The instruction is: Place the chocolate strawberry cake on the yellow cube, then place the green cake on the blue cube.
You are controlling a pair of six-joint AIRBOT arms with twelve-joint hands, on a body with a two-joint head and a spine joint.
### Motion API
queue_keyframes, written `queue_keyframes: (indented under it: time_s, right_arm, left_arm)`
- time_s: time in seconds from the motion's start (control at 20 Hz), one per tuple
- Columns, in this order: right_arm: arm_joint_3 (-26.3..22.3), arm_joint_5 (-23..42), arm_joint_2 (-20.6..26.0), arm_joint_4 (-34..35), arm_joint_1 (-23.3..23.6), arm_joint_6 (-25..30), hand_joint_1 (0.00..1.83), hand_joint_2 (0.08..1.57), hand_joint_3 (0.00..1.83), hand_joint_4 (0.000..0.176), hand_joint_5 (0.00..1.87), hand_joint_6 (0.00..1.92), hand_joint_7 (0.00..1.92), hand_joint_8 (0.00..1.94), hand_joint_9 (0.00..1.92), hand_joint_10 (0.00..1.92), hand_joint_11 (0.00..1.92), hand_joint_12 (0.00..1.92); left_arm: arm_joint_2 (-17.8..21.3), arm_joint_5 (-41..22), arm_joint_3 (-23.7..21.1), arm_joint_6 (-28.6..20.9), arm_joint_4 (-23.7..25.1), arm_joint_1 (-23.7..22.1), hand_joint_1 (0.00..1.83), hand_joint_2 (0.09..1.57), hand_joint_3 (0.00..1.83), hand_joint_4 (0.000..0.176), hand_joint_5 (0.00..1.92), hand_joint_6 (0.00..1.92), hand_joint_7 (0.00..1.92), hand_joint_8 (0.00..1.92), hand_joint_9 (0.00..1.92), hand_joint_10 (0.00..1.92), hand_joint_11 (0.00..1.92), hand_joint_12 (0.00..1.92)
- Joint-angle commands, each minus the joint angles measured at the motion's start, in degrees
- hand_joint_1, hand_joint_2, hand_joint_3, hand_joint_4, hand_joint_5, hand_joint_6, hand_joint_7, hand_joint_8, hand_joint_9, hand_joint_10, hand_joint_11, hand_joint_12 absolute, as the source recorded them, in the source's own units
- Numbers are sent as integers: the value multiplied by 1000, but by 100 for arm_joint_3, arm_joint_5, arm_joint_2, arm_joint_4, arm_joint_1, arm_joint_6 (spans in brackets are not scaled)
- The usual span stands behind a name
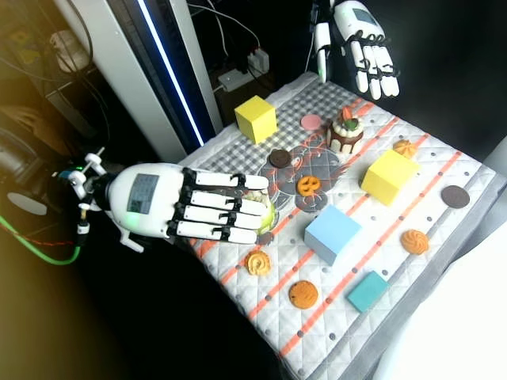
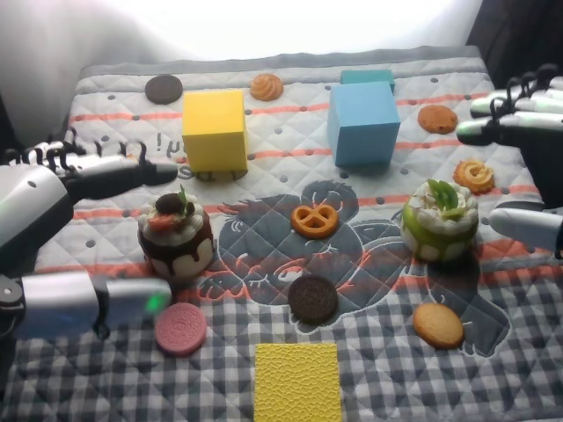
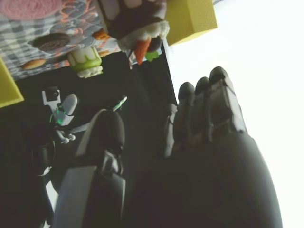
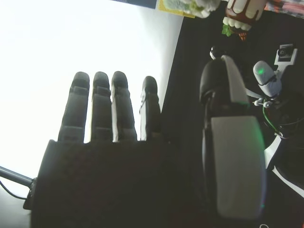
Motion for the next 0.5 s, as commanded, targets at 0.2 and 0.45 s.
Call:
queue_keyframes:
  time_s: [0.2,0.45]
  right_arm:
    - [12,701,2,98,78,17,411,1203,0,0,564,1,430,0,406,0,303,308]
    - [17,701,-23,98,74,17,452,1185,0,0,583,0,433,0,427,1,376,182]
  left_arm:
    - [5,-641,18,-24,67,-9,657,982,2,102,384,8,408,6,374,10,0,738]
    - [-170,-598,259,-23,-37,-208,892,847,0,122,274,0,334,0,305,0,0,906]
